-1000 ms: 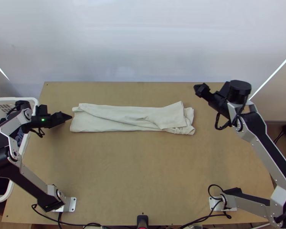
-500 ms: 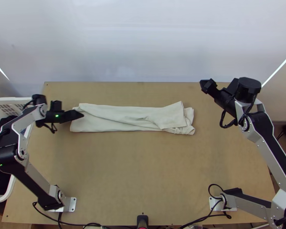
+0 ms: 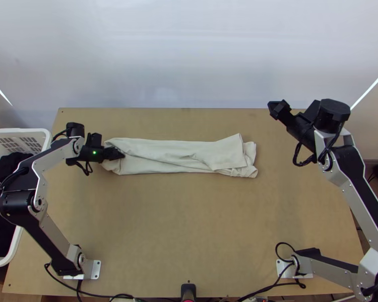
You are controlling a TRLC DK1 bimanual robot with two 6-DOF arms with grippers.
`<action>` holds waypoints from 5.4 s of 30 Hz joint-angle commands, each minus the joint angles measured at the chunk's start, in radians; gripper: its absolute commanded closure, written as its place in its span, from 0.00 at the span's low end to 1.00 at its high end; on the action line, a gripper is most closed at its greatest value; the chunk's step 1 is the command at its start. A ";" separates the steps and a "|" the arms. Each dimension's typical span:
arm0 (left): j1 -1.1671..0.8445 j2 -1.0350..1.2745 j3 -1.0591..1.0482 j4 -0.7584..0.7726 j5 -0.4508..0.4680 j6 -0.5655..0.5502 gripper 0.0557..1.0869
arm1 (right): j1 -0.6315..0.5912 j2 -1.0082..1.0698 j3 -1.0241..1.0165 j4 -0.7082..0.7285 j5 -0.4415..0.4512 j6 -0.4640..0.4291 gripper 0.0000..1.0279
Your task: Fold the t-shirt
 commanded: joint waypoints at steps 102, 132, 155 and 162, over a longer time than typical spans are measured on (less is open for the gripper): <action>-0.286 -0.292 0.714 -0.335 -0.146 -0.373 0.04 | 0.642 0.855 0.365 -0.054 0.268 -0.097 0.09; -0.201 -0.304 0.757 -0.306 -0.144 -0.372 0.04 | 0.094 0.552 -0.114 -0.045 0.526 -0.198 0.09; -0.152 -0.328 0.743 -0.306 -0.146 -0.361 0.04 | -0.058 0.207 -0.105 0.012 0.544 -0.422 0.06; -0.115 -0.465 0.629 -0.274 -0.410 -0.257 0.04 | 0.037 -0.093 -0.140 0.179 0.536 -0.664 0.04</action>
